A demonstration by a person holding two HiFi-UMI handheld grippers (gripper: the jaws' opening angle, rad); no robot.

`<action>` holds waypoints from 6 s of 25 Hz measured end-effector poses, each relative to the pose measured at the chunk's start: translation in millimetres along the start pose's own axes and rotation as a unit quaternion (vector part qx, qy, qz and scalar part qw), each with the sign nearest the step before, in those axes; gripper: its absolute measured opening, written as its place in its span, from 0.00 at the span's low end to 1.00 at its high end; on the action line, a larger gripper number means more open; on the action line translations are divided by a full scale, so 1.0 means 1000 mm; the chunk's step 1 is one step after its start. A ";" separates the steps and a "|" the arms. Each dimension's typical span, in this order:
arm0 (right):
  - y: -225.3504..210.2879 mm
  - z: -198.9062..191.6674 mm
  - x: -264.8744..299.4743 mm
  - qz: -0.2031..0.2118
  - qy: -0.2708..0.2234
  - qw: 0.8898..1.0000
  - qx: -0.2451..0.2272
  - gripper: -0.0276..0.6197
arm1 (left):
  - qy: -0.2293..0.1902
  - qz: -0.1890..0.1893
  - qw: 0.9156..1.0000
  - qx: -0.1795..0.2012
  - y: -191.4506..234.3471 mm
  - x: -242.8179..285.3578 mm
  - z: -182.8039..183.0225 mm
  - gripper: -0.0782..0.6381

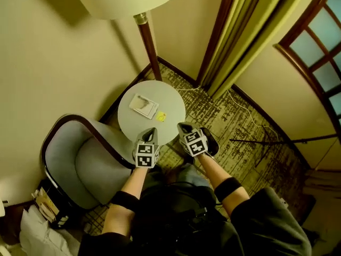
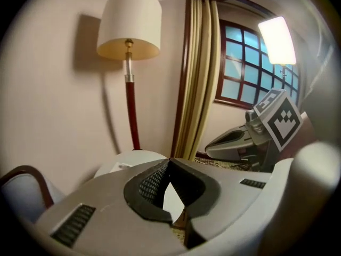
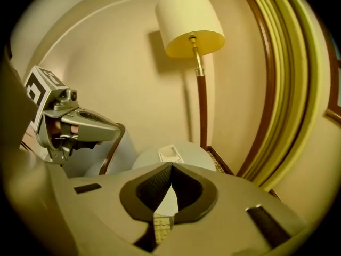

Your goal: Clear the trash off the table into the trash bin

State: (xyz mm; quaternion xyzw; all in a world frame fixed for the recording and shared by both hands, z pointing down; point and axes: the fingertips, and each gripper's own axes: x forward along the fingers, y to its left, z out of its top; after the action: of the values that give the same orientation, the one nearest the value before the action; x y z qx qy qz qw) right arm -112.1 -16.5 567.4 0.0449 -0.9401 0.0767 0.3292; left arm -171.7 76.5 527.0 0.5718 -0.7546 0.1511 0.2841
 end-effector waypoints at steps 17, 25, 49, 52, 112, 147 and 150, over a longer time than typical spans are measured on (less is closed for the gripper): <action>0.104 0.057 0.060 0.108 0.012 0.989 -0.103 0.04 | -0.036 0.150 0.980 -0.125 0.140 -0.104 -0.038 0.11; 0.104 0.053 0.060 0.117 0.033 0.989 -0.090 0.04 | -0.041 0.149 0.979 -0.135 0.138 -0.095 -0.037 0.11; 0.028 -0.063 0.197 0.078 0.186 0.969 -0.140 0.46 | 0.012 0.090 0.990 -0.111 0.140 0.024 -0.076 0.11; 0.019 -0.080 0.225 0.071 0.202 0.967 -0.138 0.52 | 0.014 0.085 0.990 -0.113 0.148 0.045 -0.086 0.11; 0.040 0.018 0.158 0.082 0.097 0.986 -0.105 0.13 | -0.008 0.079 0.989 -0.127 0.145 0.013 -0.059 0.11; -0.109 -0.131 -0.162 -0.244 0.002 0.953 0.179 0.13 | 0.031 -0.273 0.953 0.129 -0.203 0.086 0.005 0.11; -0.114 -0.148 -0.162 -0.248 0.006 0.949 0.193 0.13 | 0.046 -0.286 0.947 0.137 -0.223 0.093 -0.002 0.11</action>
State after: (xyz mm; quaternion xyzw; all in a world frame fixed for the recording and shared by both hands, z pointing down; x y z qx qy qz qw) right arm 119.7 -97.9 593.3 0.3386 -0.8646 0.1725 0.3288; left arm 22.9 -61.6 562.7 0.7895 -0.5172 0.1918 0.2690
